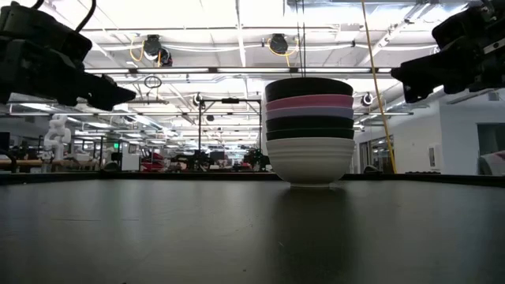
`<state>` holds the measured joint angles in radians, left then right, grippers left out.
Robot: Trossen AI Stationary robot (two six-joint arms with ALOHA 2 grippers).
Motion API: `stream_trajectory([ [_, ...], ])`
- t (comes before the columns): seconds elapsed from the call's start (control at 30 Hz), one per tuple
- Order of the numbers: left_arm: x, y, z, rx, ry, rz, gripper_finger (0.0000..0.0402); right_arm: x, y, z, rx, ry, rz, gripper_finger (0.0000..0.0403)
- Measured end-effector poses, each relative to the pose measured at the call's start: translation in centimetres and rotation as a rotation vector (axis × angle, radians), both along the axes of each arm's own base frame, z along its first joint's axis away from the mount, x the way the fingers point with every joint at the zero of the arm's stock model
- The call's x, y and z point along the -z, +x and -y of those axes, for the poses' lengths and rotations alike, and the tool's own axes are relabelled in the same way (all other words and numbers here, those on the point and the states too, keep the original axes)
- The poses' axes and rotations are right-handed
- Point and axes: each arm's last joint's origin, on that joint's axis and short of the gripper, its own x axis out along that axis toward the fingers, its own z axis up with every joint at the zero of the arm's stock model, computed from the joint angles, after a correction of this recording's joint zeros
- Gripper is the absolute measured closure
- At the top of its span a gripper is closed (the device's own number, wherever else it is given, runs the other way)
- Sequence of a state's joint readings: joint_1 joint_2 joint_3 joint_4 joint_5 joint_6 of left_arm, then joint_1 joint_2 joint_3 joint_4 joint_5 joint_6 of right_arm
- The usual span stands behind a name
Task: Nest bowls inside each other
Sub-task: Return to Home Position
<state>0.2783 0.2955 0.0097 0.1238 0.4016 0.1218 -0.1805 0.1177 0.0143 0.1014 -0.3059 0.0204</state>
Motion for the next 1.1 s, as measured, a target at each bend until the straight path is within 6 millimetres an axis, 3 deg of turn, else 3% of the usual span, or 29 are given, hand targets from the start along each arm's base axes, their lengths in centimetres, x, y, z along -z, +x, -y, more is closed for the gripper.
stream_trajectory([
  [0.4, -0.7, 0.1, 0.1, 0.022, -0.017, 0.041, 0.0108, -0.5, 0.1, -1.1, -0.068, -0.017, 0.055, 0.0314],
  [0.73, -3.7, 0.0, 0.0, 0.007, -0.063, 0.03, 0.0108, -0.5, 0.1, -1.1, -0.032, -0.012, 0.056, 0.0314],
  [1.1, -2.9, -0.3, 0.1, 0.022, 0.029, -0.065, 0.0108, 0.2, 0.1, -1.1, -0.032, -0.006, -0.019, 0.0314],
])
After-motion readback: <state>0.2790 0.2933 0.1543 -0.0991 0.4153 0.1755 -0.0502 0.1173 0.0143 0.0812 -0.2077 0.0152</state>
